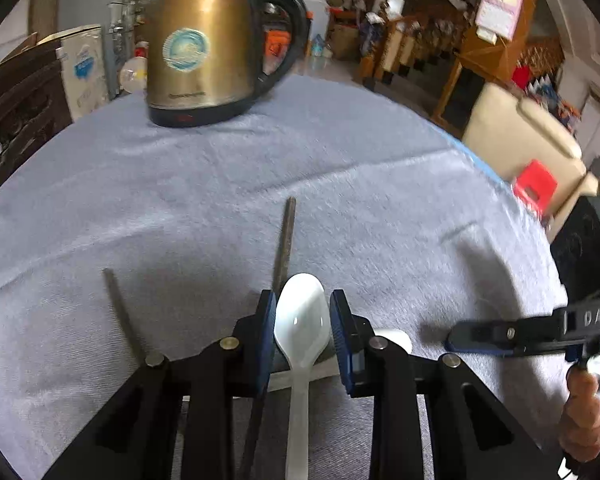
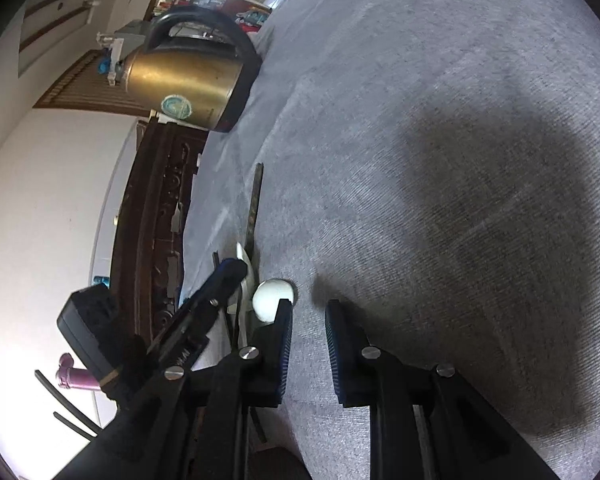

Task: Organize utensils
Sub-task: 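Grasp a white spoon by its bowl with the left tool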

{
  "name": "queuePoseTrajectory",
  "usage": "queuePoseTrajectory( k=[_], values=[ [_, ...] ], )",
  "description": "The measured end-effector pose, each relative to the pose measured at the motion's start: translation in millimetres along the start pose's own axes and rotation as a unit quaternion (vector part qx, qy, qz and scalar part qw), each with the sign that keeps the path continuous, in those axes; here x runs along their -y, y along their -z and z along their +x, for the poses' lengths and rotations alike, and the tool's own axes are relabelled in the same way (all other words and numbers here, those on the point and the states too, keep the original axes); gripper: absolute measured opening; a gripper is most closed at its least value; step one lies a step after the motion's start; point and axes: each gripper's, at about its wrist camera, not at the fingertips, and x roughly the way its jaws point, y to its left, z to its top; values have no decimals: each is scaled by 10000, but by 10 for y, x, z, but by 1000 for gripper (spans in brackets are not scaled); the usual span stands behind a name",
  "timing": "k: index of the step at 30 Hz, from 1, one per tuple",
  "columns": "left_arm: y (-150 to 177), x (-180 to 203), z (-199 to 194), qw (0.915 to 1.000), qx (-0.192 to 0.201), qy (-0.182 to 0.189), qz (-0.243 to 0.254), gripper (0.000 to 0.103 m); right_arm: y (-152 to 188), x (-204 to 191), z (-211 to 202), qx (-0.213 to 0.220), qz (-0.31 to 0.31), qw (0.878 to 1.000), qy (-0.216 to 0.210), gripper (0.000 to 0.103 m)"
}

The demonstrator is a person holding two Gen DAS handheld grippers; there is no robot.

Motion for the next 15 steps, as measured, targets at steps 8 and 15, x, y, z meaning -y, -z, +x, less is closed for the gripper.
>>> queuePoseTrajectory(
  k=[8,15],
  values=[
    [-29,-360,-416,9955,614,65,-715,29,42,-185,218,-526,-93,9985,-99,40],
    [16,-536,-557,9931,705,-59,-937,28,-145,-274,459,-726,199,9971,-93,42]
  ],
)
